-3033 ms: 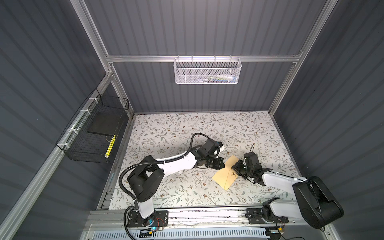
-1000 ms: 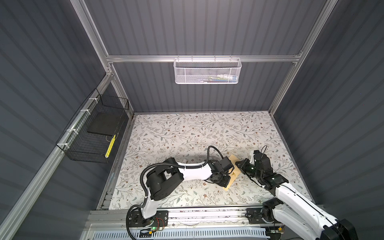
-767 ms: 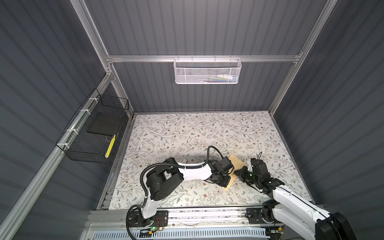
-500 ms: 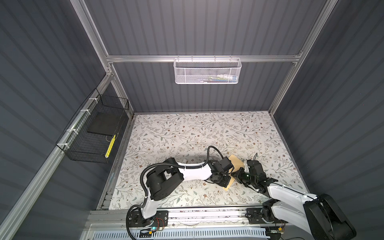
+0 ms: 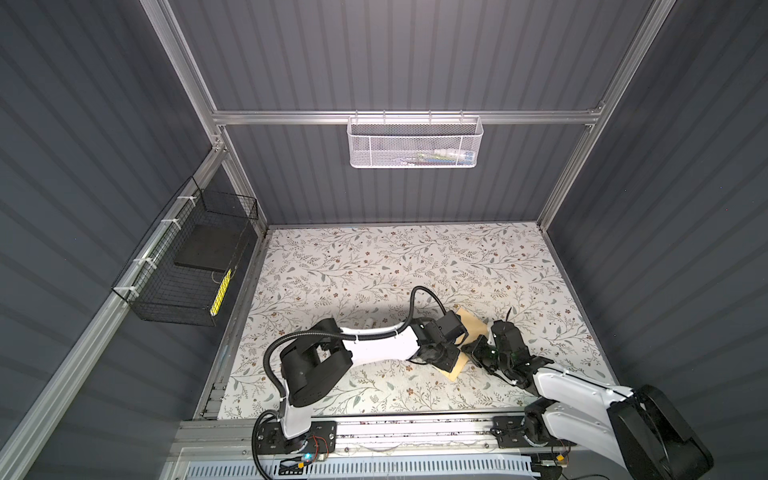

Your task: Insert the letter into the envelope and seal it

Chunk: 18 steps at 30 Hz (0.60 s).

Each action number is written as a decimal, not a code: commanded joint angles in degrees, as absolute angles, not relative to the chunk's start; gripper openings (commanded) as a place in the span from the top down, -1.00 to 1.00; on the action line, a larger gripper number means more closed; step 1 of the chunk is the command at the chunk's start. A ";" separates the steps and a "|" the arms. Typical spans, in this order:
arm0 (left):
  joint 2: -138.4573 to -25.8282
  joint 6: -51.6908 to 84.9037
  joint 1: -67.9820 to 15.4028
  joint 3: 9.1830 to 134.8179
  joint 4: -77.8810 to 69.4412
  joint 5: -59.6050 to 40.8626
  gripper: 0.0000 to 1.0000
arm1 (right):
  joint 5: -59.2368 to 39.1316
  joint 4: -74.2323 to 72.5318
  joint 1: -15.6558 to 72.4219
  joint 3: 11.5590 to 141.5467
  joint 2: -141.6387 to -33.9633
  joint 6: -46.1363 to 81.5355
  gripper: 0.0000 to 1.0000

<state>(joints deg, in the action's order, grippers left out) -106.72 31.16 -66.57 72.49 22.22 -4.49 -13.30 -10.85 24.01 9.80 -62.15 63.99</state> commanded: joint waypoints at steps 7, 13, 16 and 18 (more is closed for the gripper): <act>-108.48 33.30 -67.94 72.69 18.66 -14.42 0.79 | -11.35 -5.06 24.28 9.30 -62.32 63.98 1.00; -110.84 33.37 -68.11 71.68 21.08 -13.13 0.81 | -11.42 -4.57 24.38 9.30 -61.21 63.99 1.00; -111.91 33.00 -68.12 71.37 22.43 -11.56 0.82 | -11.52 -4.31 24.43 9.40 -60.69 64.13 1.00; -112.67 32.81 -68.09 71.13 23.36 -10.75 0.83 | -11.75 -4.32 24.60 9.49 -60.53 64.22 1.00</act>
